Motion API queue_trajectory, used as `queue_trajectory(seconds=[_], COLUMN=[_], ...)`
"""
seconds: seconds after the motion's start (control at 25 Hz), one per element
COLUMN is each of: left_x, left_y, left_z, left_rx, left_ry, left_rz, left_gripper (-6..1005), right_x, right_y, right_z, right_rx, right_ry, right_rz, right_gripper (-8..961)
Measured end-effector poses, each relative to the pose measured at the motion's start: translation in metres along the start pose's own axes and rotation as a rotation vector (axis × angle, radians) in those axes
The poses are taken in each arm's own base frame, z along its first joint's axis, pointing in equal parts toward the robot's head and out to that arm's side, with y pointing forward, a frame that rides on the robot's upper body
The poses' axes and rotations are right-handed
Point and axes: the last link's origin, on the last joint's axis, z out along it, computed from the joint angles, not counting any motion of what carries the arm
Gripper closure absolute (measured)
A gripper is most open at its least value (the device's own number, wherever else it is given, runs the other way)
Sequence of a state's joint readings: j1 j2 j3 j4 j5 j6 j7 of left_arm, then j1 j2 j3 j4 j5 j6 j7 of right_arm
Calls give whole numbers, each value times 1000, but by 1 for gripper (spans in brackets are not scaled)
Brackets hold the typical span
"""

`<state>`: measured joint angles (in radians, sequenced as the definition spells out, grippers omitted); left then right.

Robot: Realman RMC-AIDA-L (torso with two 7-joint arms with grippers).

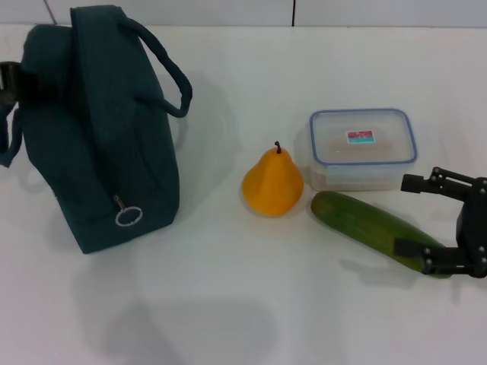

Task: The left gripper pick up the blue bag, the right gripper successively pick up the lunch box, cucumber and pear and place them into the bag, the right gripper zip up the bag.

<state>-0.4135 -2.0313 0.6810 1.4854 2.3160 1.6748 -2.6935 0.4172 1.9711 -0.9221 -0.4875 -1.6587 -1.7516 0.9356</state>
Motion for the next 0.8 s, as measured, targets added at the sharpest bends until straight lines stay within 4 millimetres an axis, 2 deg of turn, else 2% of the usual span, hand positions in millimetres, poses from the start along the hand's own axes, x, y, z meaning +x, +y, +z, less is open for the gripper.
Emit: queue_trajectory(seconds=[0.28,0.56,0.72,0.76,0.8], left_x=[-8,-28,-37,-46,-48], left_y=[4,14,14,14,14], left_z=[1,-10,-10,-8,-7], left_rx=[-26,-151,-177,-190,-192], left_ry=[-6,69,70,59,58], left_rz=[-16,-82,-109,-132,-135], left_gripper=[941,956,956,956,956], right_x=[-1,-7,-8,-9,-9], right_y=[-2,-12,-13,-13,-14], right_z=[-2,-12,-13,-13,-13], right_rx=[21,101,106,106,107], right_ry=[-9,-45,-48,-49,-48], right_rz=[-1,9,5,5,5], right_gripper=[94,95,95,95,95])
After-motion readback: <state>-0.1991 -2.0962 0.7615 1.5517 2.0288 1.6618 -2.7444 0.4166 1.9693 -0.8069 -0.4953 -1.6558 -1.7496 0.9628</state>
